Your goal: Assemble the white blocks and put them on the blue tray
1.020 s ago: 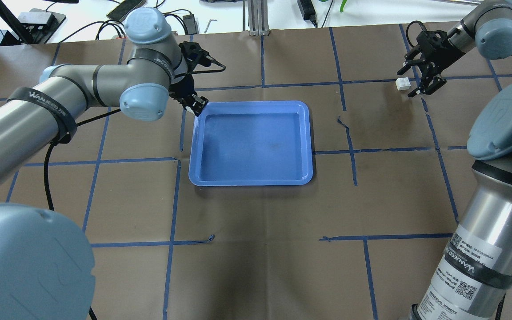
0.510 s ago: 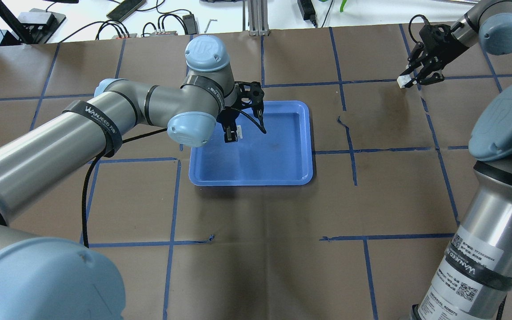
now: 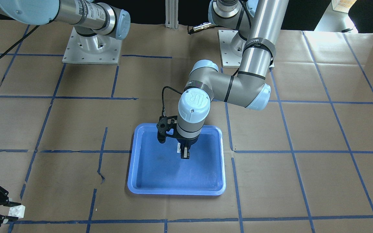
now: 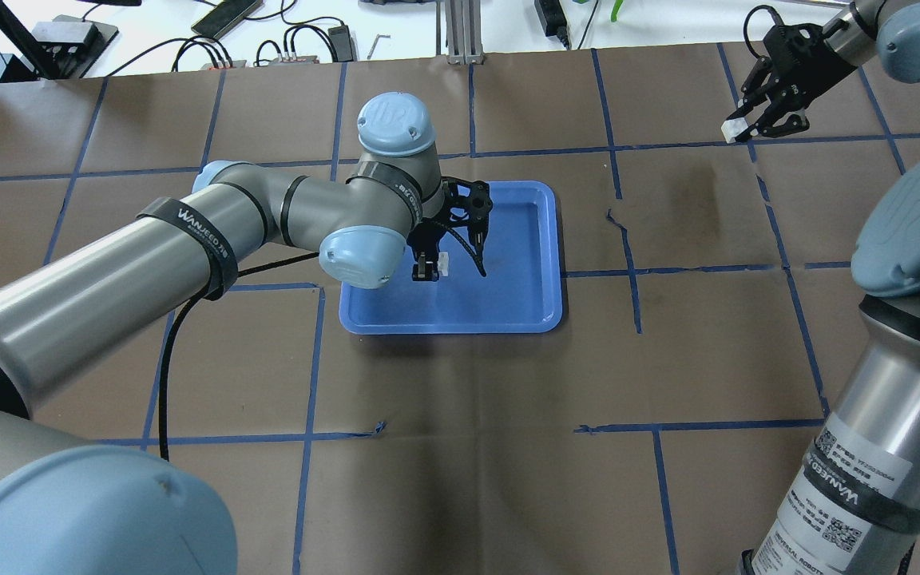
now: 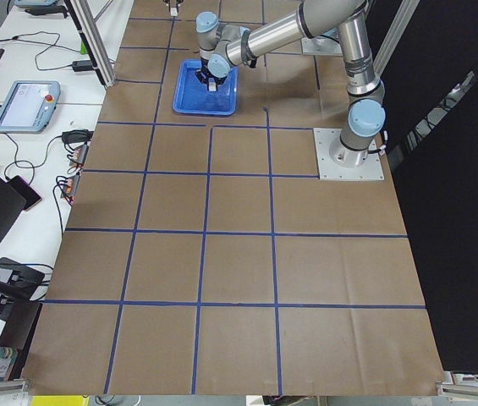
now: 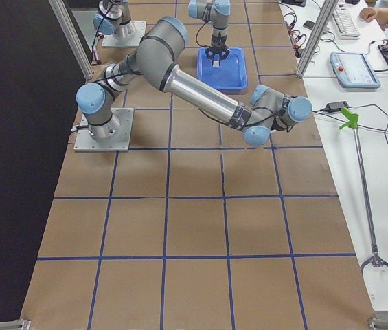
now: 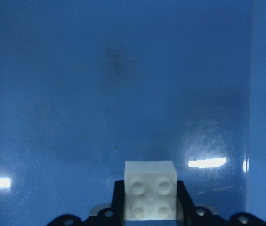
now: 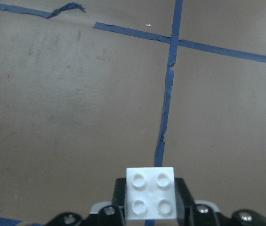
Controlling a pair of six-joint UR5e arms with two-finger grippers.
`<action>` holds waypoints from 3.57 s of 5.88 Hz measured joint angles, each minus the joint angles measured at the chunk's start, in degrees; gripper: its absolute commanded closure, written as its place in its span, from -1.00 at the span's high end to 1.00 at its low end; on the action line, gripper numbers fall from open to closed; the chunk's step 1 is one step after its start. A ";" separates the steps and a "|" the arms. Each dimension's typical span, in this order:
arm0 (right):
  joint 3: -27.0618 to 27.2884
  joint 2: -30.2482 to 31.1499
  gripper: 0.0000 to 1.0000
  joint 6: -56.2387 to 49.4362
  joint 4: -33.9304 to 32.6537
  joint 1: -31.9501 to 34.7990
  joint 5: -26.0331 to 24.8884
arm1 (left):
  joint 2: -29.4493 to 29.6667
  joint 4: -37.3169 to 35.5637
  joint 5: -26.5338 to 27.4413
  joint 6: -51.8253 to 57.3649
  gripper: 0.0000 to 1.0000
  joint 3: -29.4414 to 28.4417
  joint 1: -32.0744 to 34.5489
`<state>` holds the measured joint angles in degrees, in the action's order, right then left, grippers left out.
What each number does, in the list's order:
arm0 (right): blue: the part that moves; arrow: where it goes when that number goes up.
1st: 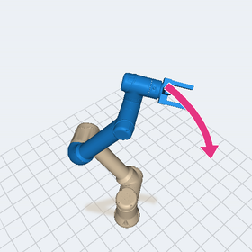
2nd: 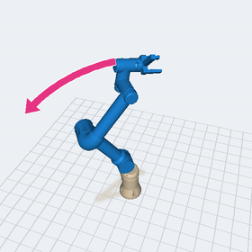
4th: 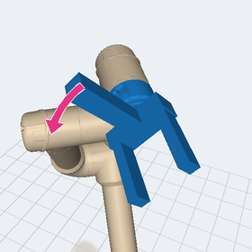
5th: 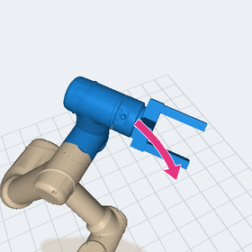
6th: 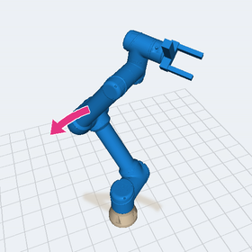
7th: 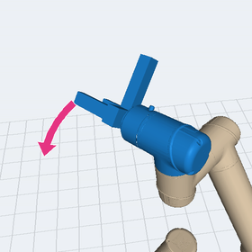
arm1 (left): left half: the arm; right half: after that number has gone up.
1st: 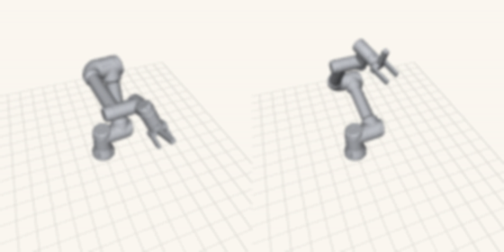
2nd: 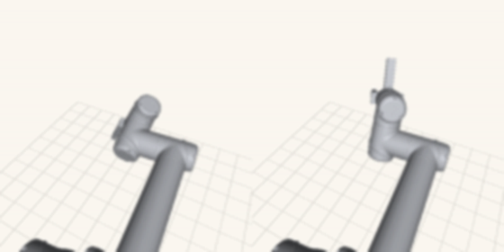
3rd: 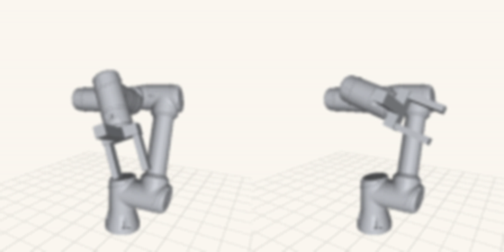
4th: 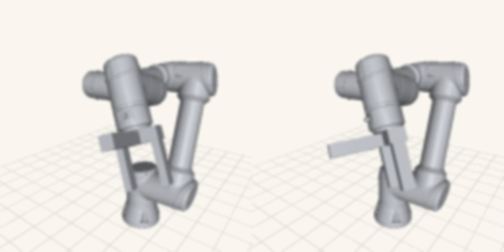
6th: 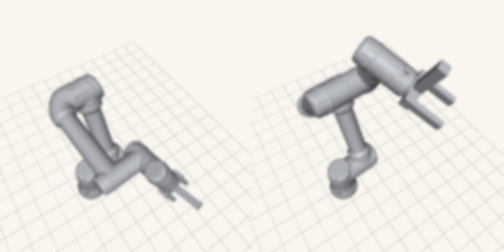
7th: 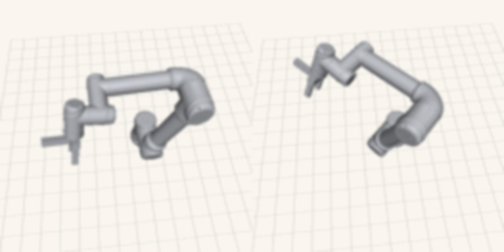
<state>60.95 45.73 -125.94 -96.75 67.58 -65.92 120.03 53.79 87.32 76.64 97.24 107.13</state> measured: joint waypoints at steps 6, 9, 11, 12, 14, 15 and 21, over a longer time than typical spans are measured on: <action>11.67 11.07 -0.20 6.23 2.06 2.70 0.69 | 0.78 -2.76 -0.20 -3.11 0.64 -0.09 -0.54; 17.99 16.18 -0.20 10.61 1.12 5.49 1.18 | -10.22 10.76 -0.28 -3.30 0.64 -1.24 -7.05; 22.65 20.02 -0.20 16.67 -1.08 10.36 2.09 | -19.81 24.87 0.00 -3.47 0.64 -2.17 -12.40; 25.02 21.60 -0.20 19.71 -3.26 13.43 2.35 | -23.90 31.03 0.35 -4.35 0.64 -2.80 -13.96; 29.88 23.83 -0.20 26.48 -9.99 20.10 2.45 | -28.66 35.60 1.00 -12.10 0.65 -3.38 -15.03; 32.37 24.21 -0.20 29.36 -14.15 22.82 2.46 | -29.62 35.17 1.52 -20.83 0.75 -3.47 -15.88; 48.51 22.34 -0.20 47.33 -45.93 34.93 2.31 | -33.25 33.64 3.63 -78.74 0.90 -4.86 -16.87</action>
<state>109.45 68.07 -78.61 -142.68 102.51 -63.61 86.77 87.44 90.95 -2.09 92.38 90.26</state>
